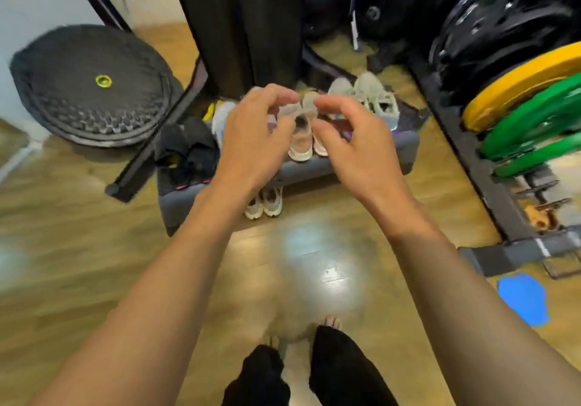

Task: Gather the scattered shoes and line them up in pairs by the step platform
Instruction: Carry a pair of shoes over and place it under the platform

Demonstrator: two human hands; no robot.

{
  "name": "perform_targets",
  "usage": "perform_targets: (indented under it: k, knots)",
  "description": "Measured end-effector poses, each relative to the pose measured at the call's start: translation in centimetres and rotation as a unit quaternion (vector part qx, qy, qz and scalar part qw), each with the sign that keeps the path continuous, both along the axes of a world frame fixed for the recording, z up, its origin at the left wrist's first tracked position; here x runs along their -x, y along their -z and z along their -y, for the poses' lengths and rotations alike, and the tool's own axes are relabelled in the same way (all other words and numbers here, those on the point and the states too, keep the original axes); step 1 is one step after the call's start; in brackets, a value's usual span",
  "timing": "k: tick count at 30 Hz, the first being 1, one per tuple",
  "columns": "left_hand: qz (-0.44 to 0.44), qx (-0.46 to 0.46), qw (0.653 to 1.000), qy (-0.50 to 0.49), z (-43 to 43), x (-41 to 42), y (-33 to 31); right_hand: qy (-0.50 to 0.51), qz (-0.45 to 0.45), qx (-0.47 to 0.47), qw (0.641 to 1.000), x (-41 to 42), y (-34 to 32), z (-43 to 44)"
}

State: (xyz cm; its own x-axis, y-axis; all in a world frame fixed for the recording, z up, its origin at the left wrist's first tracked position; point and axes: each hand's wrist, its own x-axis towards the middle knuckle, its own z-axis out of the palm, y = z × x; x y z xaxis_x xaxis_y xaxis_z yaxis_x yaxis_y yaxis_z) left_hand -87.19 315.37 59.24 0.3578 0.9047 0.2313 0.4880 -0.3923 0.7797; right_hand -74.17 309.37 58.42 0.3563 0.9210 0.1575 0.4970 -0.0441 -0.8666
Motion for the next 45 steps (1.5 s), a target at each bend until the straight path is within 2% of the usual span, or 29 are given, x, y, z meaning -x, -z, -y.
perform_targets:
  k: [4,8,13,18,23,29,33,41,45]
  knots:
    - [0.051,-0.059,0.994,0.079,3.0,-2.3,-13.9,0.058,0.013,-0.067,0.996,-2.1,-14.0,5.8]
    - [0.116,-0.121,0.968,0.188,7.3,-5.8,-24.4,0.149,0.036,-0.159,0.975,-3.8,-24.5,13.7]
    - [0.168,-0.177,0.911,0.333,16.7,-11.5,-33.7,0.264,0.08,-0.244,0.93,-5.6,-33.3,25.9]
    - [0.215,-0.195,0.838,0.462,29.3,-17.0,-40.1,0.373,0.146,-0.281,0.872,-6.7,-39.0,40.0]
    - [0.266,-0.177,0.772,0.55,42.9,-22.2,-42.6,0.456,0.197,-0.273,0.824,-7.4,-41.5,54.9]
    - [0.282,-0.143,0.681,0.661,61.9,-27.4,-43.4,0.566,0.239,-0.235,0.753,-7.7,-42.8,71.5]
    - [0.297,-0.118,0.611,0.724,73.4,-30.5,-44.2,0.634,0.261,-0.217,0.694,-7.9,-43.4,81.7]
    - [0.308,-0.081,0.497,0.807,92.9,-38.5,-43.6,0.741,0.299,-0.136,0.586,-11.2,-43.2,98.0]
    - [0.308,-0.044,0.421,0.852,103.0,-43.0,-43.8,0.794,0.311,-0.092,0.514,-13.3,-43.9,105.9]
